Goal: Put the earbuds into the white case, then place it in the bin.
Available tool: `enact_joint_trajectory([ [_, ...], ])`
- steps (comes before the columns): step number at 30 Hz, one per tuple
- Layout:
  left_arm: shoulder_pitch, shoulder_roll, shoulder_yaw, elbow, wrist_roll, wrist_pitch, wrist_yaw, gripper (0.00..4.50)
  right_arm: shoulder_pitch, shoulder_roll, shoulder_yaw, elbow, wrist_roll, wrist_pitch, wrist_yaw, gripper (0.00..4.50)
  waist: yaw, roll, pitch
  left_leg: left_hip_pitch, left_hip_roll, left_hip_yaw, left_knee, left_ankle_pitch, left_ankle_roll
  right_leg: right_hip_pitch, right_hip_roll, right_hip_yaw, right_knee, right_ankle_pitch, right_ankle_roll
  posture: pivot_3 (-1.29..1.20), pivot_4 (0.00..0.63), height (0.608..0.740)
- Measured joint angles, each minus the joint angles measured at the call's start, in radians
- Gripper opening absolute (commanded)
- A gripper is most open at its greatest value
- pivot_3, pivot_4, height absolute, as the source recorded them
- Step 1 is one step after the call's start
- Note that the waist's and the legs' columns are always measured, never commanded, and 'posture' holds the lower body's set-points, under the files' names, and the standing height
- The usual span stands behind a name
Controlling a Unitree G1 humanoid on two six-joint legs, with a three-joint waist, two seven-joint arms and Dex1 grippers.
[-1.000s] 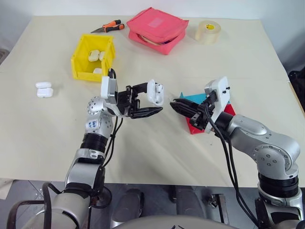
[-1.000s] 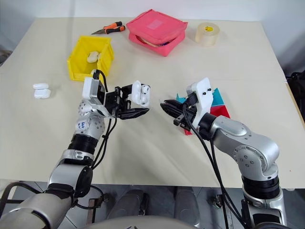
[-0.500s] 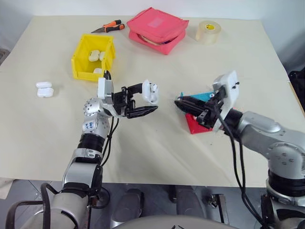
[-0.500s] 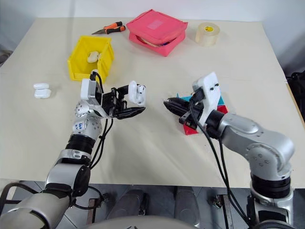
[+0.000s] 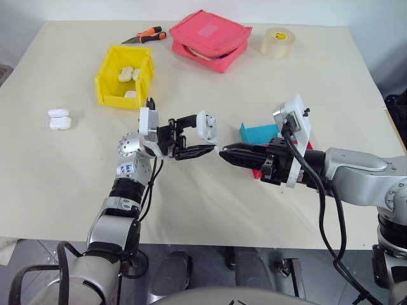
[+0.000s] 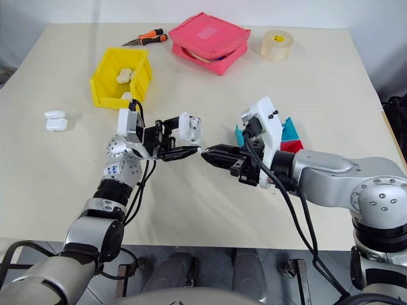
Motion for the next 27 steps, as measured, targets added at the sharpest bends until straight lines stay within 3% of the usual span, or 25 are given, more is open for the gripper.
enact_joint_trajectory([
  [5,0.000,0.000,0.005,0.000,0.000,-0.003,0.000,2.79,0.047,-0.106,0.000,0.085,-0.274,-0.007,0.039,0.47,0.017,0.000,0.000,0.000,-0.002,0.002,0.000,0.000,0.001,0.000,0.000,0.001,-0.001,0.001,0.001,0.00,0.150,0.740],
  [9,0.001,-0.002,0.018,0.000,0.001,-0.006,0.000,2.79,0.039,-0.120,0.020,0.184,-0.521,-0.060,0.129,0.47,0.019,0.000,0.000,0.000,-0.004,0.003,0.000,0.000,0.002,0.001,0.001,0.002,-0.002,0.002,0.001,0.00,0.150,0.740],
  [15,0.004,-0.016,0.018,-0.009,0.005,-0.007,0.000,2.79,-0.051,-0.040,0.158,0.413,-0.823,-0.131,0.274,0.47,0.016,0.000,0.000,0.000,-0.004,0.003,-0.001,0.000,0.002,0.001,0.002,0.002,-0.006,0.004,0.001,0.00,0.150,0.740],
  [27,0.018,-0.006,0.028,-0.044,0.009,-0.007,0.000,2.79,-0.143,0.068,0.249,0.625,-1.155,-0.223,0.530,0.47,0.016,0.000,0.000,-0.001,-0.004,0.003,0.000,0.000,0.002,0.001,0.001,0.001,-0.007,0.005,0.001,0.00,0.150,0.740],
])
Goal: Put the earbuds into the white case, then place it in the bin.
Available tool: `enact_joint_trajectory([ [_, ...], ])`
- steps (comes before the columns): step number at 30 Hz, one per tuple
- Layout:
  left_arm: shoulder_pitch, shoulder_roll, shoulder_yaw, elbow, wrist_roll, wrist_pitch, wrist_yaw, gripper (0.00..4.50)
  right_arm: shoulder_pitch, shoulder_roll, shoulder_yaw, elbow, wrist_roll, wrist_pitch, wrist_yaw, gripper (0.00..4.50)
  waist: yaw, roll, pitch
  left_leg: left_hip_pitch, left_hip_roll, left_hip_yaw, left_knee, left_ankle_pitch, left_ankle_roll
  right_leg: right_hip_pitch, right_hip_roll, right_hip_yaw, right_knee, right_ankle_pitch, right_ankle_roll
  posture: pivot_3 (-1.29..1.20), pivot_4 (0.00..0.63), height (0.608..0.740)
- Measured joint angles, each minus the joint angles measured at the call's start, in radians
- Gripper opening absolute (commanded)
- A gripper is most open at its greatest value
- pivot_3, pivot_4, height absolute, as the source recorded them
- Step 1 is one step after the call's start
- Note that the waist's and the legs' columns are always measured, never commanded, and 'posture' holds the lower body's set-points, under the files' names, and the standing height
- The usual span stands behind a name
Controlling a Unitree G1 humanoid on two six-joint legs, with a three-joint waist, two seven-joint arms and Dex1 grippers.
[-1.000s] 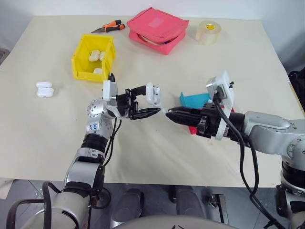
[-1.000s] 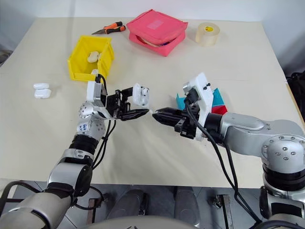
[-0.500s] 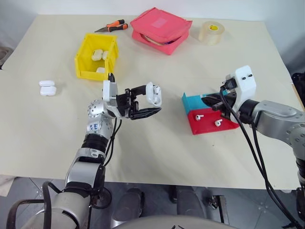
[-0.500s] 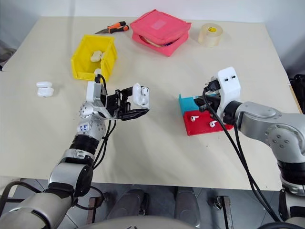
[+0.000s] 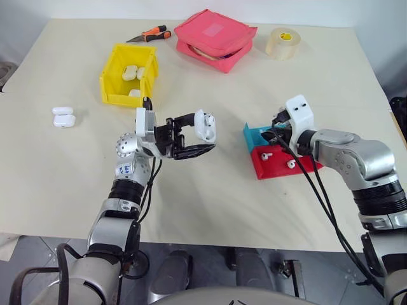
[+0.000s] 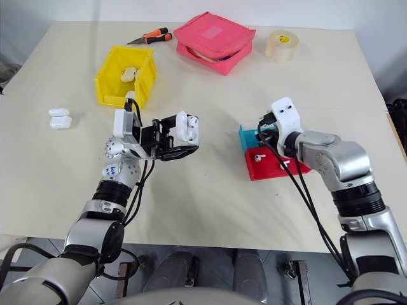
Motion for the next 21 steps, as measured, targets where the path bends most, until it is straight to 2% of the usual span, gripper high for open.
enact_joint_trajectory([
  [3,0.005,0.000,0.001,-0.001,0.001,0.000,0.000,2.79,-0.009,0.002,0.016,0.013,-0.064,-0.019,0.041,1.31,-0.001,0.000,0.000,0.000,0.000,0.000,0.000,0.000,0.000,0.000,0.000,0.000,0.000,0.000,0.000,0.00,0.150,0.740],
  [10,0.008,0.000,0.001,-0.002,0.001,0.000,0.000,2.79,-0.009,0.005,0.016,-0.011,-0.147,-0.016,0.117,3.65,-0.002,0.000,0.000,0.000,0.000,0.000,0.000,0.000,0.000,0.000,0.000,0.000,0.000,0.000,0.000,0.00,0.150,0.740],
  [21,0.007,0.000,0.005,-0.002,0.003,0.000,0.000,2.79,-0.024,-0.044,0.018,-0.072,-0.254,-0.017,0.227,3.65,-0.002,0.000,0.000,0.000,0.000,0.000,0.000,0.000,0.000,0.000,0.000,0.000,0.000,0.000,0.000,0.00,0.150,0.740],
])
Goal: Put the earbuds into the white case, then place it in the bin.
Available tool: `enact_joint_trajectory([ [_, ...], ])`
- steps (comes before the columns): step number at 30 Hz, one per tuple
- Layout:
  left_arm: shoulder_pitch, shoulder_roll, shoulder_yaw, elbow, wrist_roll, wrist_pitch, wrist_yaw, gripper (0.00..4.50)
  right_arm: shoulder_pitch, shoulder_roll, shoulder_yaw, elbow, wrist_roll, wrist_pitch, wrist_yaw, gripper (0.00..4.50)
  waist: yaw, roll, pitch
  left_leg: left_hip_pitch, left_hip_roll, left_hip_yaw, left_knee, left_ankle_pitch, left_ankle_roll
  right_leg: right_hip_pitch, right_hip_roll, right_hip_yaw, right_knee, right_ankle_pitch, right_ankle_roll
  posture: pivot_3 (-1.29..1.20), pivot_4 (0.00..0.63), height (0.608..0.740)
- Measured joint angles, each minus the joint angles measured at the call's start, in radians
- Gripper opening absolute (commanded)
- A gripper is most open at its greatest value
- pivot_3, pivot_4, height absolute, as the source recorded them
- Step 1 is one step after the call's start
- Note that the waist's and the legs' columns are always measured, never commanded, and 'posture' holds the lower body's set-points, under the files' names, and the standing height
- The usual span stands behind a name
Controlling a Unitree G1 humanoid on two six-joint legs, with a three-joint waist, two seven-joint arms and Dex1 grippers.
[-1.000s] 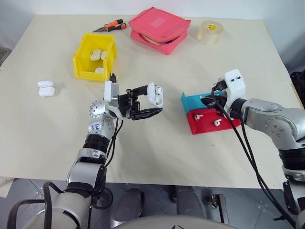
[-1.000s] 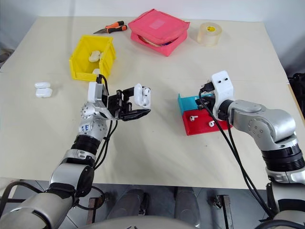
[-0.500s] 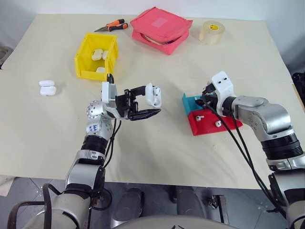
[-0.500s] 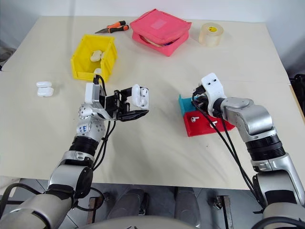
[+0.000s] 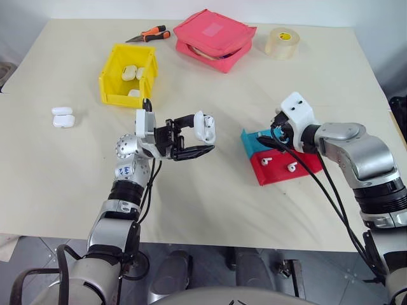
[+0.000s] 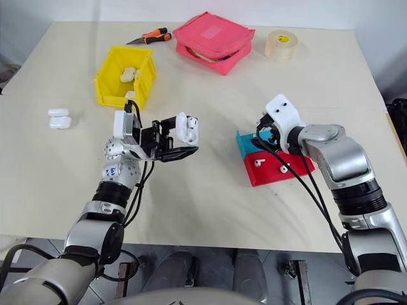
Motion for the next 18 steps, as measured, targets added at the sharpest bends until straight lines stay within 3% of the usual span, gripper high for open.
enact_joint_trajectory([
  [8,0.000,0.001,0.006,0.001,0.003,0.000,0.000,2.79,-0.039,-0.182,0.050,0.034,-0.190,-0.244,0.169,3.65,0.002,0.000,0.000,0.000,-0.001,0.001,0.000,0.000,0.000,0.000,0.000,0.000,-0.001,0.001,0.001,0.00,0.150,0.740],
  [12,0.000,-0.001,0.006,0.001,0.007,0.000,0.000,2.79,-0.047,-0.186,0.056,0.084,-0.240,-0.322,0.247,3.65,-0.004,0.000,0.000,0.000,0.000,0.001,0.000,0.000,0.000,0.000,0.000,0.000,-0.001,0.001,0.001,0.00,0.150,0.740],
  [17,0.001,-0.003,0.011,0.000,0.011,0.000,0.000,2.79,-0.067,-0.163,0.056,0.106,-0.251,-0.263,0.303,3.65,-0.016,0.000,0.000,0.000,0.000,0.001,0.000,0.000,0.000,0.000,0.000,0.000,-0.001,0.001,0.001,0.00,0.150,0.740],
  [18,0.003,-0.003,0.014,-0.001,0.011,-0.001,0.000,2.79,-0.067,-0.163,0.056,0.102,-0.256,-0.261,0.317,3.83,-0.016,0.000,0.000,0.000,0.000,0.001,0.000,0.000,0.000,0.000,0.000,0.000,-0.001,0.001,0.001,0.00,0.150,0.740],
])
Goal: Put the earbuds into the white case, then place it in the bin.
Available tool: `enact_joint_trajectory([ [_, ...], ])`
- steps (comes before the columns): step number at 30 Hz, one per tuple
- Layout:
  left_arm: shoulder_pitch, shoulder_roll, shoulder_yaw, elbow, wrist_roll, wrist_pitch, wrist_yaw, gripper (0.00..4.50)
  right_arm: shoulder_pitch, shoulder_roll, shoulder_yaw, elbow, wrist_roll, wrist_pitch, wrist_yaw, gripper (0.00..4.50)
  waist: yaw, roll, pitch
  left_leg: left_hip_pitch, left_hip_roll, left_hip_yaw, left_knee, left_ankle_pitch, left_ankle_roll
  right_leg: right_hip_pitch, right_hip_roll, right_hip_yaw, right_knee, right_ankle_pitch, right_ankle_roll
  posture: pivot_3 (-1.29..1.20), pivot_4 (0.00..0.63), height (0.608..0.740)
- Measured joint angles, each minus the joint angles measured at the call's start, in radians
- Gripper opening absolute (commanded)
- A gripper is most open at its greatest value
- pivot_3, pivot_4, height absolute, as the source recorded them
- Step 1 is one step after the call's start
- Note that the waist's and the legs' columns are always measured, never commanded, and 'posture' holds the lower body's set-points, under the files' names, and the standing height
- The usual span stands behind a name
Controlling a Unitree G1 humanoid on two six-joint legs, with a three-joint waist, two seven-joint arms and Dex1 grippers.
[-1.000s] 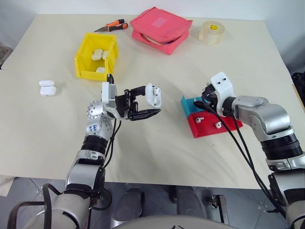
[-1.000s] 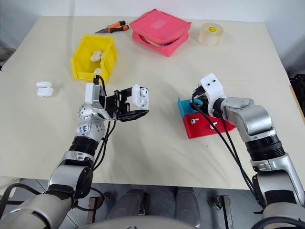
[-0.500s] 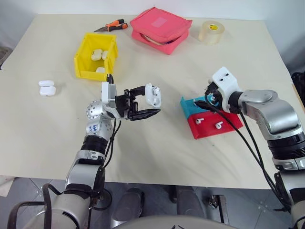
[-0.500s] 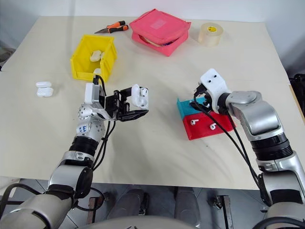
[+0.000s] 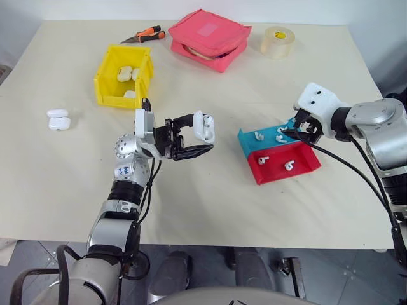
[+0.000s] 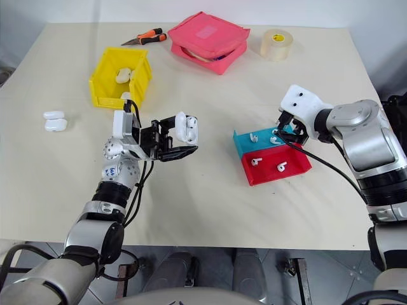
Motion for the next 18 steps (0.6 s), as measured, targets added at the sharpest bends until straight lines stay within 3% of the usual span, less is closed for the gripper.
enact_joint_trajectory([
  [3,0.011,0.000,0.007,-0.002,0.001,0.000,0.000,2.79,0.001,0.000,0.000,-0.022,-0.006,-0.002,0.034,4.48,0.000,0.000,0.000,0.000,0.000,0.000,0.000,0.000,0.000,0.000,0.000,0.000,0.000,0.000,0.000,0.00,0.150,0.740],
  [12,0.018,-0.002,0.008,-0.032,0.006,-0.003,0.000,2.79,-0.021,0.009,0.000,-0.054,-0.040,0.116,0.052,4.48,0.000,0.000,0.000,0.000,0.000,0.000,0.000,0.000,0.000,0.000,0.000,0.000,0.000,0.000,0.000,0.00,0.150,0.740],
  [18,0.022,-0.012,0.009,-0.033,0.009,-0.005,0.001,2.79,-0.084,0.048,0.000,-0.169,0.004,0.442,0.065,4.48,0.000,0.000,0.000,0.000,0.003,-0.001,0.000,0.000,0.000,0.000,0.000,0.000,0.000,0.000,0.000,0.00,0.150,0.740],
])
